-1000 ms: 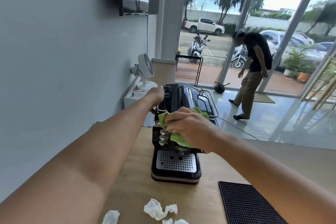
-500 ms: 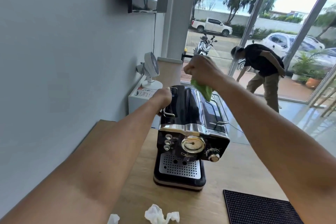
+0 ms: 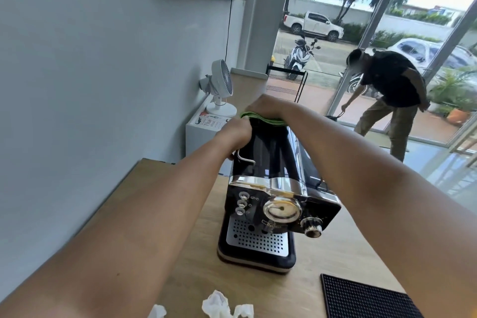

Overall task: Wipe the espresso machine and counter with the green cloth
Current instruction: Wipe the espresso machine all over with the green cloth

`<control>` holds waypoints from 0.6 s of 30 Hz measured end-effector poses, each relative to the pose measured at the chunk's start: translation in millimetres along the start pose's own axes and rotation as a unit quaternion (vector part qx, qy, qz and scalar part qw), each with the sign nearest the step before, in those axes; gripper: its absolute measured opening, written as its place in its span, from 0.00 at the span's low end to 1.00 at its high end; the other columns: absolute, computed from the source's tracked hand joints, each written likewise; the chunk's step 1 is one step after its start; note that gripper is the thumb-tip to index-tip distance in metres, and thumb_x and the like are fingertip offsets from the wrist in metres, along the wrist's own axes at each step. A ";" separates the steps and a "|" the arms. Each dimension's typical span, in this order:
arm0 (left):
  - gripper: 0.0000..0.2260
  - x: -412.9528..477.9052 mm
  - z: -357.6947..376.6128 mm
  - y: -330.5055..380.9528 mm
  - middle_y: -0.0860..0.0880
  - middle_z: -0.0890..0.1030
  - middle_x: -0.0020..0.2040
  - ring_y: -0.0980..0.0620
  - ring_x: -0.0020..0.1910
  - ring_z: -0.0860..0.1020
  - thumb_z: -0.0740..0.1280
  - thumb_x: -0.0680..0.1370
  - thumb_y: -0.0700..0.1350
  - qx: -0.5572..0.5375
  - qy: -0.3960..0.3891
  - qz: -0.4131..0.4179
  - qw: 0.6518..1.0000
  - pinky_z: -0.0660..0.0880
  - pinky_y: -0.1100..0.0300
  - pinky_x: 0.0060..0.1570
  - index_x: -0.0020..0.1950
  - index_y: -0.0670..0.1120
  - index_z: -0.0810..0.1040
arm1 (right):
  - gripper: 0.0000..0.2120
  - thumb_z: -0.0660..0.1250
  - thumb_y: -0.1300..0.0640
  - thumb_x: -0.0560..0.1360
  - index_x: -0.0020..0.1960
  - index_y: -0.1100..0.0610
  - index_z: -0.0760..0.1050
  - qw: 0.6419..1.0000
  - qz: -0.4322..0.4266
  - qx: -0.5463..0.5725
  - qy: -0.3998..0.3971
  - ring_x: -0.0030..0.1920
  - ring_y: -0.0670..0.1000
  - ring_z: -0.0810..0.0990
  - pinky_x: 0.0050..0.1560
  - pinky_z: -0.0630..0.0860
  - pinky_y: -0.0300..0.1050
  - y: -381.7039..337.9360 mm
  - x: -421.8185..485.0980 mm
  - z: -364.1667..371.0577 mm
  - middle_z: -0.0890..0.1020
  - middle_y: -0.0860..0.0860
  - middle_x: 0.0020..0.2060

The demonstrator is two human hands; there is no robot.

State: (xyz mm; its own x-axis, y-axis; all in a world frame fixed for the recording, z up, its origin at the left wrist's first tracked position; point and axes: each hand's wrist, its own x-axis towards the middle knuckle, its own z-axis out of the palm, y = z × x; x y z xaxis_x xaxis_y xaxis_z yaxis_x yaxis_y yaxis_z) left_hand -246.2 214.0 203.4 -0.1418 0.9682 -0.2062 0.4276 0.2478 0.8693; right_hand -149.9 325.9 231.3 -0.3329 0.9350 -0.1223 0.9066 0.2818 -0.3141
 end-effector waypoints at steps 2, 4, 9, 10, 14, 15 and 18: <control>0.19 1.9 3.9 -0.2 0.38 0.72 0.66 0.37 0.61 0.73 0.47 0.82 0.46 0.005 0.009 0.002 1.000 0.75 0.45 0.57 0.67 0.39 0.68 | 0.22 0.54 0.51 0.83 0.66 0.68 0.71 0.999 0.049 -0.009 0.006 0.66 0.60 0.73 0.60 0.68 0.46 13.5 -6.2 -4.3 0.73 0.66 0.65; 0.21 1.5 4.6 -0.5 0.39 0.69 0.69 0.38 0.64 0.71 0.47 0.83 0.49 0.008 0.019 0.006 1.000 0.71 0.50 0.53 0.70 0.39 0.67 | 0.21 0.51 0.55 0.84 0.68 0.69 0.69 0.997 0.074 -0.015 0.019 0.68 0.60 0.70 0.63 0.67 0.45 30.9 -11.2 -9.6 0.70 0.65 0.69; 0.23 0.5 6.9 2.0 0.38 0.67 0.71 0.39 0.67 0.69 0.47 0.84 0.49 0.031 0.028 0.012 0.999 0.71 0.48 0.62 0.71 0.37 0.65 | 0.23 0.47 0.52 0.85 0.74 0.64 0.62 0.995 0.098 -0.009 0.007 0.74 0.59 0.63 0.71 0.60 0.48 67.0 -27.9 -15.7 0.64 0.62 0.74; 0.22 -2.0 6.9 2.7 0.38 0.67 0.71 0.39 0.68 0.68 0.47 0.84 0.48 0.036 0.032 0.011 0.999 0.70 0.48 0.63 0.71 0.36 0.65 | 0.24 0.47 0.49 0.85 0.76 0.61 0.61 0.996 0.091 0.017 0.008 0.75 0.58 0.62 0.72 0.57 0.48 72.3 -29.9 -15.9 0.63 0.60 0.75; 0.21 -9.1 6.3 3.5 0.36 0.69 0.69 0.38 0.67 0.69 0.47 0.84 0.45 0.040 0.037 0.021 0.998 0.69 0.43 0.65 0.70 0.35 0.66 | 0.28 0.55 0.39 0.81 0.71 0.58 0.71 0.987 0.104 0.121 0.012 0.61 0.58 0.76 0.66 0.69 0.51 91.0 -43.2 -17.4 0.77 0.58 0.62; 0.20 -8.2 5.8 2.3 0.36 0.69 0.69 0.37 0.67 0.69 0.46 0.84 0.44 0.040 0.031 0.023 0.998 0.69 0.42 0.65 0.69 0.35 0.66 | 0.28 0.58 0.39 0.80 0.68 0.58 0.74 0.977 0.107 0.185 0.022 0.52 0.56 0.79 0.58 0.75 0.49 96.4 -46.0 -16.4 0.80 0.56 0.54; 0.20 -6.3 3.9 2.1 0.36 0.69 0.69 0.39 0.67 0.70 0.47 0.83 0.45 0.040 0.039 0.026 0.998 0.68 0.45 0.66 0.68 0.36 0.68 | 0.18 0.63 0.48 0.80 0.57 0.63 0.79 0.931 0.105 0.345 0.058 0.30 0.50 0.79 0.31 0.79 0.38 107.7 -57.7 -11.7 0.80 0.55 0.35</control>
State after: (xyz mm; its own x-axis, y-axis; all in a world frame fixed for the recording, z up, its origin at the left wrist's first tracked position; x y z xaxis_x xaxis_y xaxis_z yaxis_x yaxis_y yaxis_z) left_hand -240.9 208.6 204.8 -0.1848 0.9751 -0.1228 0.5050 0.2014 0.8393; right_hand -29.9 304.8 215.6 -0.1007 0.9821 -0.1591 0.5527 -0.0778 -0.8298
